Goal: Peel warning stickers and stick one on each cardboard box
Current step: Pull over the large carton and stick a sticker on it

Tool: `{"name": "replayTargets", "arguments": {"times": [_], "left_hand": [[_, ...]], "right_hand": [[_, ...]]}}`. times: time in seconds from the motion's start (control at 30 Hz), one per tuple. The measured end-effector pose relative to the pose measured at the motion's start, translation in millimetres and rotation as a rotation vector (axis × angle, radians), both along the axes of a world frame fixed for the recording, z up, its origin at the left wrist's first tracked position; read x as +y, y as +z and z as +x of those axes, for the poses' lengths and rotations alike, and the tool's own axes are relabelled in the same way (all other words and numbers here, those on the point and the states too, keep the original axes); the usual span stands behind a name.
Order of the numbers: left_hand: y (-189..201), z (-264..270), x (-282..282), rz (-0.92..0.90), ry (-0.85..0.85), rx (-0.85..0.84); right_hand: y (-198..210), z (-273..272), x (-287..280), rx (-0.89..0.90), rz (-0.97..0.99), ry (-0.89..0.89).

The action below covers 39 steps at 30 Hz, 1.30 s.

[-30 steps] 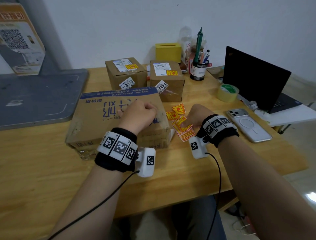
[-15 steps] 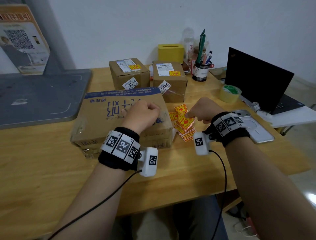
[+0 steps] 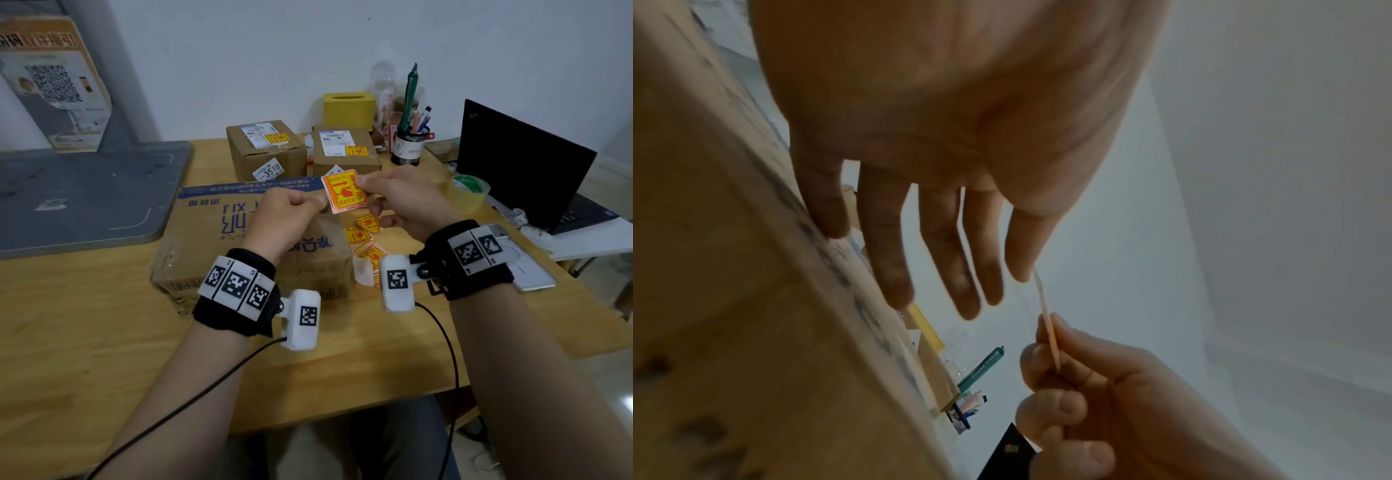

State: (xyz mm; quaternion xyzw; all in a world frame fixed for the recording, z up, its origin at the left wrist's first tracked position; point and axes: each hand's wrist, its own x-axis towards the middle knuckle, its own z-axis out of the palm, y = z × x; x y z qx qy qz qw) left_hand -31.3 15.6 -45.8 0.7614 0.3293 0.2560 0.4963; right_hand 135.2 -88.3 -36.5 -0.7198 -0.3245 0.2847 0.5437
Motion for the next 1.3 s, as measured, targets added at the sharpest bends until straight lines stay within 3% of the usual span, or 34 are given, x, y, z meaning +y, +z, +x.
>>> {"name": "replayTargets", "arguments": {"times": [0.2,0.43,0.73,1.0,1.3], "left_hand": [[6.3,-7.8,-0.2,-0.166,-0.042,-0.146],[8.5,-13.4,-2.2,-0.204,-0.049,-0.184],[5.0,-12.1,-0.4,-0.327,-0.091,-0.246],[6.3,-8.5,-2.3,-0.310,0.004,-0.291],[5.7,-2.4,-4.6,-0.255,0.038,-0.258]], "right_hand": [[-0.5,-8.6,5.5,0.062,0.049,0.011],[-0.7,-12.7,8.3,0.103,0.068,0.035],[-2.9,-15.6,8.7,0.339,0.121,0.091],[-3.7,-31.9,9.5,0.068,0.160,0.014],[1.6,-36.5,-1.7,0.053,0.125,0.110]]}}
